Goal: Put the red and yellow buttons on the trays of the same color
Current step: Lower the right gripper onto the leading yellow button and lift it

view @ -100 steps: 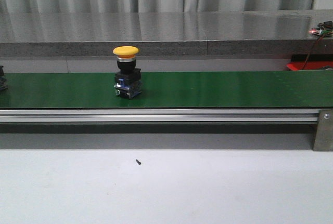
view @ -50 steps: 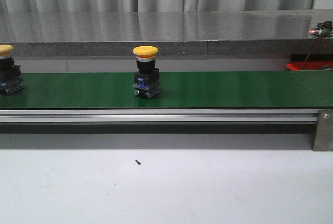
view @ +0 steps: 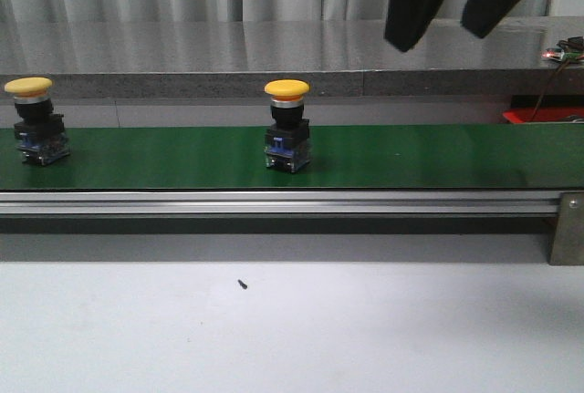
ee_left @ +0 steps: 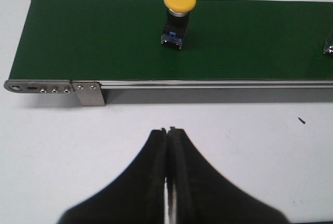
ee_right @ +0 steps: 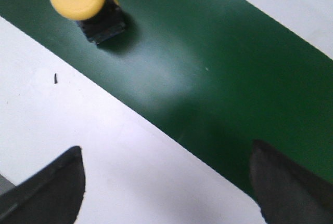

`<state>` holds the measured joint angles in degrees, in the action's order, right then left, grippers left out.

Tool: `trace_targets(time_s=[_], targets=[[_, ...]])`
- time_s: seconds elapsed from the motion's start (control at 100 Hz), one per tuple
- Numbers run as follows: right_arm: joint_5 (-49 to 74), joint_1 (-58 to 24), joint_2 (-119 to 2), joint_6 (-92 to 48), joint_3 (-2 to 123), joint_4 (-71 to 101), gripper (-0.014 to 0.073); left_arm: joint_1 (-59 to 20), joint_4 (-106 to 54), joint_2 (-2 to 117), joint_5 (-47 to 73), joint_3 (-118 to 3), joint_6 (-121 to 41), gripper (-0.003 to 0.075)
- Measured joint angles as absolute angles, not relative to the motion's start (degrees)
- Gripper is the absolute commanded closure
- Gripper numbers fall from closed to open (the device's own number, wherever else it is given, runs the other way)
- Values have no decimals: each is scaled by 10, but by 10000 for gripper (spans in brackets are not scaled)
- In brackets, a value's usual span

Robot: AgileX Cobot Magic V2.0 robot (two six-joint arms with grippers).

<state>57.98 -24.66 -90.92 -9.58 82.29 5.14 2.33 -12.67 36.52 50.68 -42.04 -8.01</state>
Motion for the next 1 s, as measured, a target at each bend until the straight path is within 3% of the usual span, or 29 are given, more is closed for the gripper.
trace_targets(time_s=[0.69, 0.76, 0.93, 1.0], targets=[[489, -281, -1057, -170, 874, 57, -21, 23, -127, 365, 507, -420, -80, 739], [479, -281, -1064, -171, 874, 57, 63, 23, -127, 365, 507, -420, -80, 739], [464, -281, -1071, -171, 874, 58, 436, 23, -127, 365, 507, -420, -80, 740], [460, -281, -1071, -170, 874, 58, 526, 23, -127, 365, 507, -420, -80, 740]])
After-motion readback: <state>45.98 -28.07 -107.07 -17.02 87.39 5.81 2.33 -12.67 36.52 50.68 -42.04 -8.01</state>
